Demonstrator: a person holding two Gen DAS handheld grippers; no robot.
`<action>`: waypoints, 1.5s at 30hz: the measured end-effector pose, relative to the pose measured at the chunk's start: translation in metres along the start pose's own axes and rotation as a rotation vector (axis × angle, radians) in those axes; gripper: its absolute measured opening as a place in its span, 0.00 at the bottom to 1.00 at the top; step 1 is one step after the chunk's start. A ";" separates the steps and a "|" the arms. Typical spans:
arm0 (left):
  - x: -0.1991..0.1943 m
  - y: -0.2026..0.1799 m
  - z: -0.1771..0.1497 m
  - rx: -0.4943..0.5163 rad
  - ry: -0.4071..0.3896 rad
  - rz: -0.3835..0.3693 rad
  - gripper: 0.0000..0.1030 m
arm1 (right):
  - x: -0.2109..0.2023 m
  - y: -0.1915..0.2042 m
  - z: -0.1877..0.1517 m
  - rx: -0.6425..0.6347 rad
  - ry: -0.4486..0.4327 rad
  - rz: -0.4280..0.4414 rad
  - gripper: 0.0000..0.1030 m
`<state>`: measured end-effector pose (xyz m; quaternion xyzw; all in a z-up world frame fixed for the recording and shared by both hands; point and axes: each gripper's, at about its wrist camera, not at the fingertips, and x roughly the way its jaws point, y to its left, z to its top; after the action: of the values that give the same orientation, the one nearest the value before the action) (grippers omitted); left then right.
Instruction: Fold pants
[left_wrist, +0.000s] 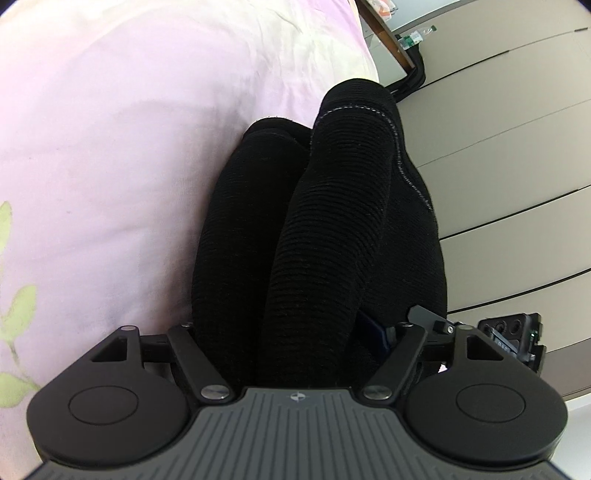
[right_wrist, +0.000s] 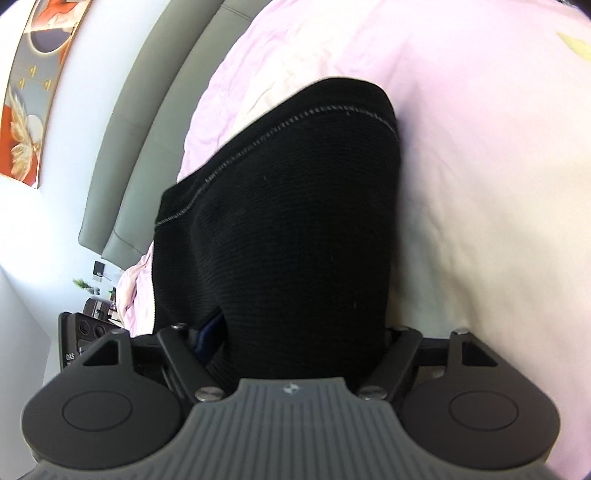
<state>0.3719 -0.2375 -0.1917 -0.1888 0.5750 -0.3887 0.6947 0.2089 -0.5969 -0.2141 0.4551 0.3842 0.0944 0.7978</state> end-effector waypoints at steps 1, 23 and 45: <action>0.001 -0.002 0.001 0.002 -0.002 0.001 0.85 | -0.002 0.000 -0.003 -0.002 0.003 -0.005 0.73; -0.026 -0.026 -0.036 0.258 -0.092 0.167 0.92 | -0.045 0.007 -0.106 0.059 -0.093 -0.098 0.77; -0.053 -0.076 0.007 0.313 -0.183 0.172 0.90 | -0.113 0.054 -0.052 -0.168 -0.173 -0.292 0.71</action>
<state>0.3518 -0.2464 -0.1019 -0.0633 0.4562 -0.3936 0.7956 0.1058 -0.5888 -0.1264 0.3327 0.3668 -0.0299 0.8683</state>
